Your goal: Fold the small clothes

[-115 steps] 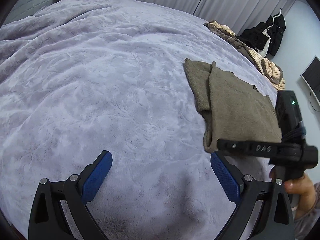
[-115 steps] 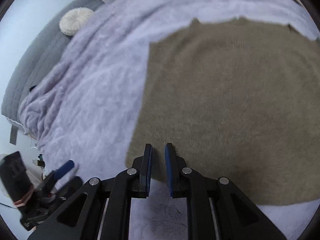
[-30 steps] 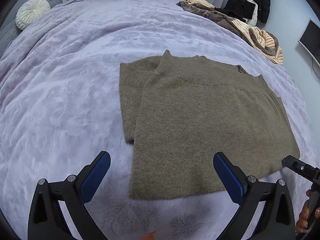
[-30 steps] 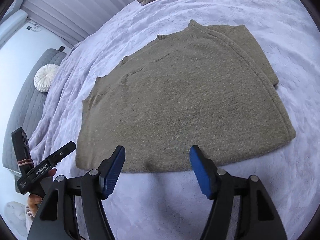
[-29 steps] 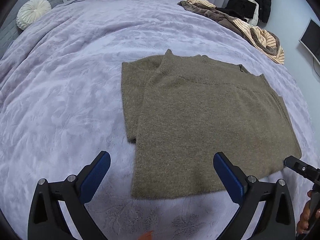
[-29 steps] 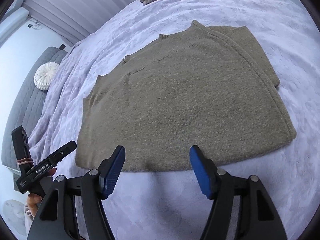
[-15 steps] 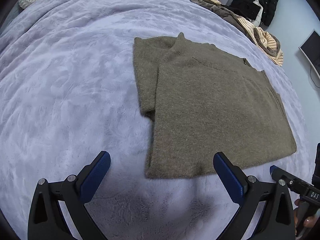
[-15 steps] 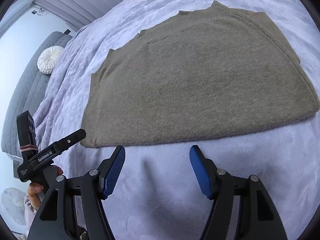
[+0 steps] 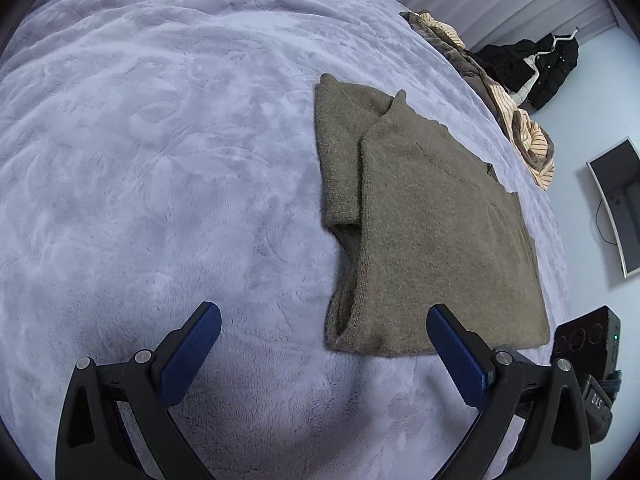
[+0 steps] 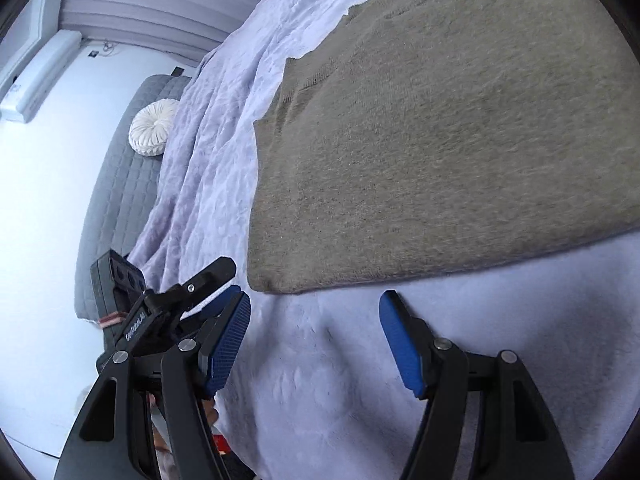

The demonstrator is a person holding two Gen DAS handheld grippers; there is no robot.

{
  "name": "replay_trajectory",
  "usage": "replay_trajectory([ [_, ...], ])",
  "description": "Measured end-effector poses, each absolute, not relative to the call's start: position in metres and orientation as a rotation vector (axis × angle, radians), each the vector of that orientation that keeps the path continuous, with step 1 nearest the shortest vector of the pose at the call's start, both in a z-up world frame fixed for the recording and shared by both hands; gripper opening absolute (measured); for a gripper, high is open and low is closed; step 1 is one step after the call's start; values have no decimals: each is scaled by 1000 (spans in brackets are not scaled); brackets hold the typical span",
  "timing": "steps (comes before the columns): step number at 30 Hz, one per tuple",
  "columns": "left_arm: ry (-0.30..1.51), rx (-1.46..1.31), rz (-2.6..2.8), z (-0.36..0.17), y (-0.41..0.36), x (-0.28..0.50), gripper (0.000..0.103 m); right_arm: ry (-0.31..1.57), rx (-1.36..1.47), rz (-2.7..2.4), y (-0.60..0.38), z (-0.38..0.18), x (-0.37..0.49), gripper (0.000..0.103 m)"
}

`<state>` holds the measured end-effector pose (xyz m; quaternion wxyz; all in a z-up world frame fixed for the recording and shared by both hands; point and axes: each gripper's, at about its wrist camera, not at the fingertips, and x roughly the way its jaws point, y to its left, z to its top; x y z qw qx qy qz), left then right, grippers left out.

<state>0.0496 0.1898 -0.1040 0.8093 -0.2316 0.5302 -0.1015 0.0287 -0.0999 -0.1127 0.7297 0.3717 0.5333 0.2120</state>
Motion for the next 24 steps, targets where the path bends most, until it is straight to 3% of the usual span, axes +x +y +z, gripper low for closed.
replay_trajectory([
  [8,1137,-666,-298,-113,201,70,103,1100,1029,437,-87,-129,55,68],
  [10,1136,-720,-334,-115,203,78,103,1112,1071,426,-88,-135,61,41],
  [11,1138,-745,-356,-116,202,83,103,1136,1080,419,-88,-139,66,18],
  [12,1144,-767,-380,-118,201,89,103,1146,1084,418,-88,-140,69,9],
  [18,1195,-852,-497,-131,186,134,103,1001,1002,554,-94,-89,80,9],
  [24,1173,-899,-612,-121,155,173,103,988,959,599,-97,-72,82,9],
])
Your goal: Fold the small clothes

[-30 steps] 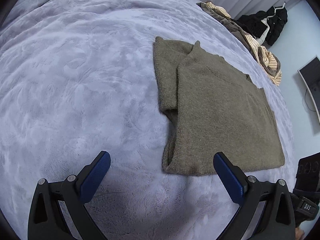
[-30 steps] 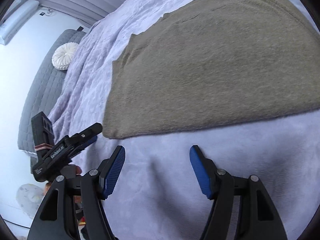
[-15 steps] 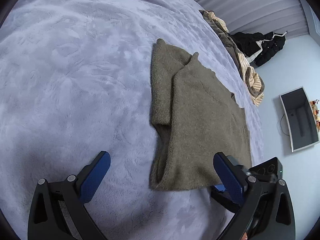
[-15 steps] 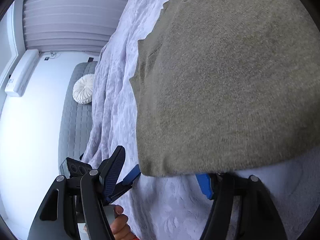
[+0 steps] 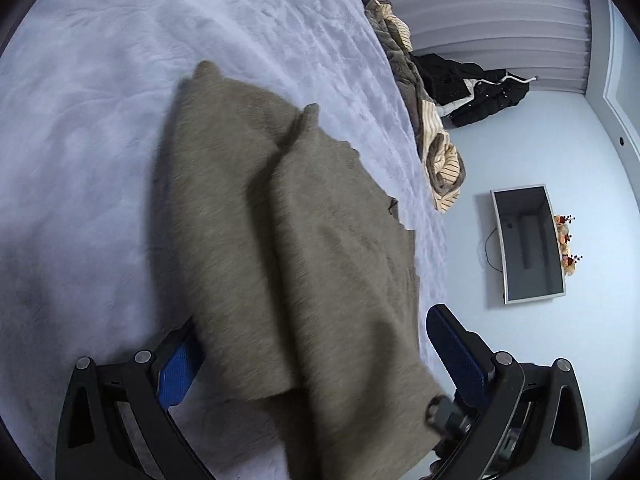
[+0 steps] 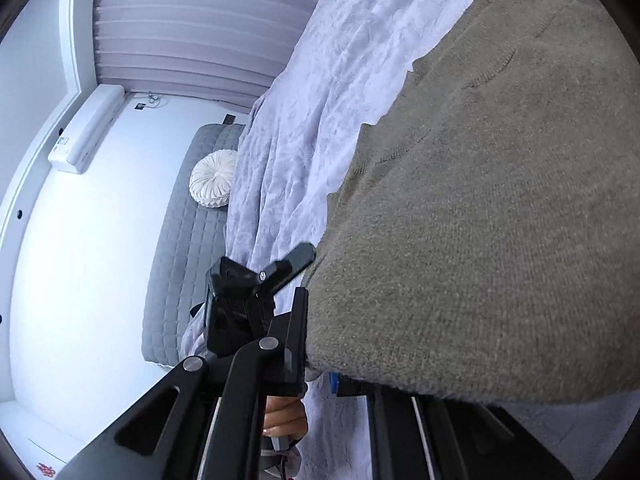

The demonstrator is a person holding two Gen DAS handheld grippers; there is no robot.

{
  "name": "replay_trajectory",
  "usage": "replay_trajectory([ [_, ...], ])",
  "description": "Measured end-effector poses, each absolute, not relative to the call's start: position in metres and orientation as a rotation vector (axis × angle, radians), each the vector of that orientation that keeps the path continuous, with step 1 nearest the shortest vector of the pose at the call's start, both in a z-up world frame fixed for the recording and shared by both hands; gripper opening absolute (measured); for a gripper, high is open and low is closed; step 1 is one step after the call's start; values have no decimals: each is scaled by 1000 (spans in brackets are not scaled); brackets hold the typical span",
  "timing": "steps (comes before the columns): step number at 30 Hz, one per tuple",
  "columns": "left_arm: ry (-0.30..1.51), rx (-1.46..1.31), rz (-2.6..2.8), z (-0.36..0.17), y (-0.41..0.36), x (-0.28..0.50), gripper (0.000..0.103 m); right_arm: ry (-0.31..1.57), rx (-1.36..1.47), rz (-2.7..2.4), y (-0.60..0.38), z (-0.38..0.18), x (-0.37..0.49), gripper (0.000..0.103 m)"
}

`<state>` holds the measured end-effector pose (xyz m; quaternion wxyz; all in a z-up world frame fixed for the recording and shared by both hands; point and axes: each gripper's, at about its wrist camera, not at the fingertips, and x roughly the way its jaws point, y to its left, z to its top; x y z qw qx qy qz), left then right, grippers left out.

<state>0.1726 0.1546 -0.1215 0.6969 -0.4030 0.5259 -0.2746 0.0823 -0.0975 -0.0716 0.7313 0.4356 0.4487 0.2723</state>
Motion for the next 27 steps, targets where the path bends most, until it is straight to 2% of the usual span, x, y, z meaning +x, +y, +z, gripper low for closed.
replay_trajectory([
  [3,1201,-783,-575,-116,131,184,102,1052,909,587,-91,-85,79,9],
  [4,1218,-733,-552,-118,124,186,91,1088,894,588,-88,-91,78,9],
  [5,1235,-689,-536,-120,118,188,72,1136,869,591,-87,-99,76,10],
  [7,1285,-579,-485,-128,106,191,54,1248,784,606,-83,-107,71,13],
  [9,1270,-538,-481,-128,103,189,51,1314,657,615,-86,-101,62,13],
  [10,1260,-522,-479,-125,101,189,41,1310,605,617,-92,-95,58,13],
  [11,1257,-514,-479,-123,100,189,35,1282,563,615,-103,-83,55,13],
  [15,1213,-427,-439,-100,87,189,32,1094,534,477,-160,-46,70,13],
  [17,1178,-394,-435,-85,80,187,30,1057,487,357,-182,-41,87,12],
  [19,1143,-382,-440,-66,72,185,29,1047,424,304,-191,-52,108,9],
  [21,1117,-369,-455,-48,64,183,27,1172,381,251,-189,-91,128,7],
  [23,1093,-337,-477,-28,46,184,27,1144,435,274,-195,-109,127,3],
  [27,1056,-218,-545,4,-14,188,27,1099,523,303,-209,-112,116,3],
])
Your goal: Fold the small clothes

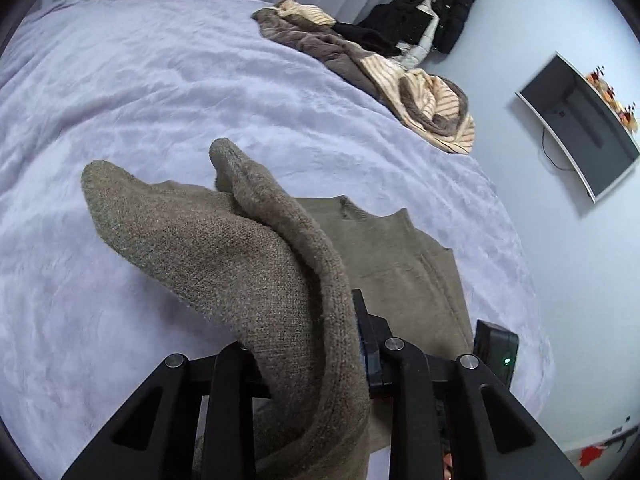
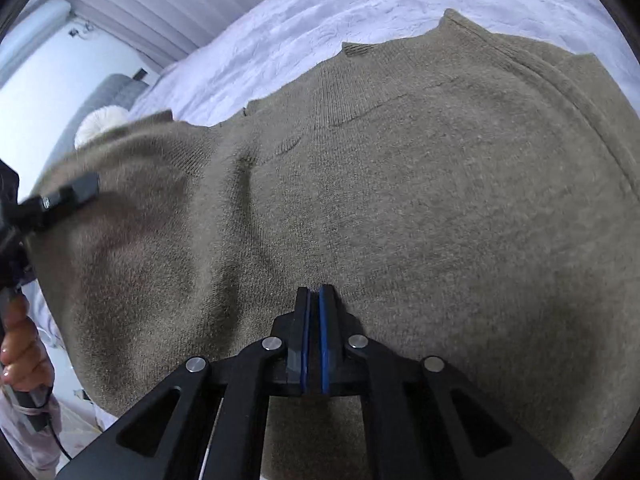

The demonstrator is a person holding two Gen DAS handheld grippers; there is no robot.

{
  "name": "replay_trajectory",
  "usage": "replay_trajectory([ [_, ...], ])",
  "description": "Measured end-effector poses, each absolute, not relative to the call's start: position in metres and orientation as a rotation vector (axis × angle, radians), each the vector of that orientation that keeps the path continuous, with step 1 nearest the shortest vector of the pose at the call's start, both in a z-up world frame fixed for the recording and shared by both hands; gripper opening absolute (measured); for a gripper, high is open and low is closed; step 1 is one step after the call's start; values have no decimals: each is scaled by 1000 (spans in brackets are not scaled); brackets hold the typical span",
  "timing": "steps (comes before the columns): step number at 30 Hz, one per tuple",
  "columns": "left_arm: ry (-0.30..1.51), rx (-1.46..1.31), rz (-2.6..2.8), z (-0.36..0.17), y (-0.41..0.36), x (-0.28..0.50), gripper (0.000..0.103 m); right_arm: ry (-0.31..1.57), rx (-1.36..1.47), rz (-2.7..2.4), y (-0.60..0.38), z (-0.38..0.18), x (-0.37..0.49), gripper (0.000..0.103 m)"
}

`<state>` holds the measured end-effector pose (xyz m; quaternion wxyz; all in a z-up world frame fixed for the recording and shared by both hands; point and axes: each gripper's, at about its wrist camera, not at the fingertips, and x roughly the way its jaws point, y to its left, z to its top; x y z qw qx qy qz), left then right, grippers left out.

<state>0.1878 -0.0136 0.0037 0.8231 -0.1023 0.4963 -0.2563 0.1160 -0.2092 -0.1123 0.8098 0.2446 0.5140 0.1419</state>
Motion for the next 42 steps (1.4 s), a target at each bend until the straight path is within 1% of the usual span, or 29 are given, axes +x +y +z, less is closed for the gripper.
replay_trajectory([
  [4,1052,-110,-615,14,-88,185,27,1070,692,333,-218,-124,108,1],
  [7,1102,-64,-669,-3,-138,181,27,1048,774,349,-226,-131,104,0],
  [11,1153,-26,-648,-24,-164,172,29,1025,872,373,-234,-136,100,0],
  [12,1143,-20,-643,-22,-164,169,33,1018,894,382,-236,-137,99,0],
  [13,1132,-26,-650,-18,-162,166,50,1012,913,392,-238,-138,99,0],
  [14,1115,-36,-658,-14,-160,162,77,1004,934,401,-240,-138,99,0],
  [15,1075,-49,-653,-5,-155,157,86,995,955,407,-242,-138,100,0],
  [16,1009,-60,-653,8,-148,150,90,984,982,412,-244,-137,100,0],
  [17,966,-56,-667,16,-147,146,90,966,1018,415,-248,-136,100,2],
  [20,891,-11,-675,37,-133,133,90,884,1107,401,-268,-131,95,3],
  [23,819,-21,-585,44,-108,128,90,843,1186,370,-293,-130,91,4],
  [25,806,-63,-500,39,-86,131,90,826,1233,346,-309,-131,87,8],
  [26,816,-85,-468,34,-77,134,90,812,1254,342,-316,-131,80,16],
  [27,845,-114,-428,25,-67,138,90,797,1276,344,-322,-131,76,25],
  [28,878,-138,-397,16,-58,142,90,785,1297,346,-326,-131,74,29],
  [30,947,-188,-340,-7,-46,148,90,750,1355,378,-331,-133,71,42],
  [33,1039,-211,-279,-40,-34,150,90,699,1445,411,-340,-141,72,50],
  [34,1061,-206,-266,-49,-33,150,90,691,1467,413,-345,-157,75,51],
  [37,1092,-207,-254,-68,-32,146,90,673,1517,418,-353,-162,62,56],
  [38,1089,-217,-257,-70,-32,144,90,663,1537,423,-354,-161,62,60],
  [39,1087,-223,-258,-71,-31,143,90,646,1562,435,-357,-157,64,67],
  [41,1088,-218,-261,-71,-33,142,90,608,1608,457,-357,-155,57,77],
  [42,1083,-203,-257,-69,-35,141,90,606,1612,455,-359,-152,52,79],
])
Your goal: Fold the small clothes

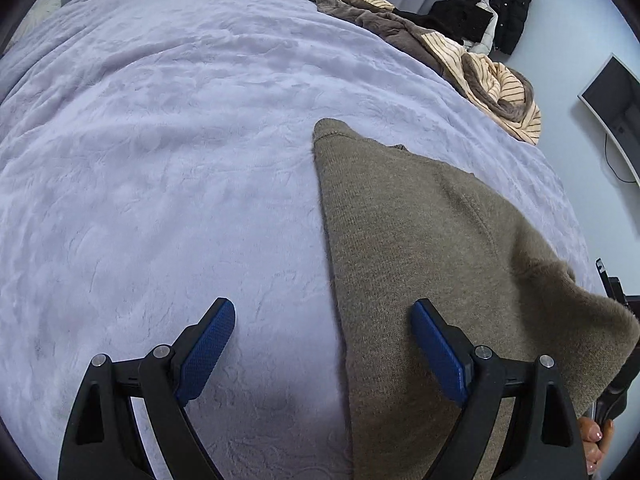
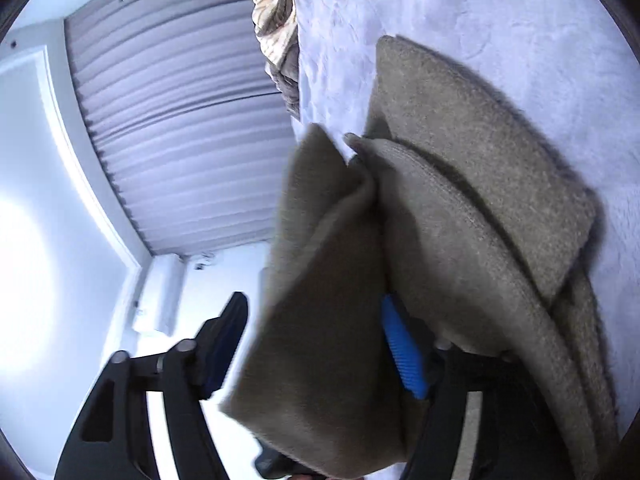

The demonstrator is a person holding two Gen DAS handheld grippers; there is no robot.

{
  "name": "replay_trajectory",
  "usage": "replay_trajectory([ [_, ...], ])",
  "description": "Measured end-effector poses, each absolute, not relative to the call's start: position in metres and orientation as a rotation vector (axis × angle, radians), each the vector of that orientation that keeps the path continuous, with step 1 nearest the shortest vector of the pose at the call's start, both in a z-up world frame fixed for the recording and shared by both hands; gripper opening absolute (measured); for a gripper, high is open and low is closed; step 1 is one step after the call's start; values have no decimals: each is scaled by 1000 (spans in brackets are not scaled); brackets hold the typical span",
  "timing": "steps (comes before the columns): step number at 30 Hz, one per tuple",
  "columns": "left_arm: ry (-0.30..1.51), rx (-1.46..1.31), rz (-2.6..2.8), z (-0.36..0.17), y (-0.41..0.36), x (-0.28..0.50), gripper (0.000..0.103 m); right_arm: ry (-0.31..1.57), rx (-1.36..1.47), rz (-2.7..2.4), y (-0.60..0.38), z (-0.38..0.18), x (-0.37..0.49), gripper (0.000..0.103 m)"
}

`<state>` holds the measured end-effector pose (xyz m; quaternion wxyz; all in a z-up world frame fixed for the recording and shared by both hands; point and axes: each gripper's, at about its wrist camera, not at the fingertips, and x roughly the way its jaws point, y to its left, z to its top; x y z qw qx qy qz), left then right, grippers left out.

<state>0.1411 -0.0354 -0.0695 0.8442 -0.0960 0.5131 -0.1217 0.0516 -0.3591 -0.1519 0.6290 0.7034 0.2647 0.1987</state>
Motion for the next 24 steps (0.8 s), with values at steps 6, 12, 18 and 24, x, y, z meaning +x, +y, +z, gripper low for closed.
replay_trajectory([
  [6,1002,47,-323,-54,-77,122,90,816,1377,384,-346,-134,83,79],
  [12,981,36,-336,-45,-70,120,90,908,1092,398,-337,-99,104,79],
  [18,1021,-59,-215,-61,-31,142,90,1021,1028,430,-344,-111,116,69],
  [24,1061,-30,-179,-75,-36,151,90,1059,843,369,-333,-94,127,14],
])
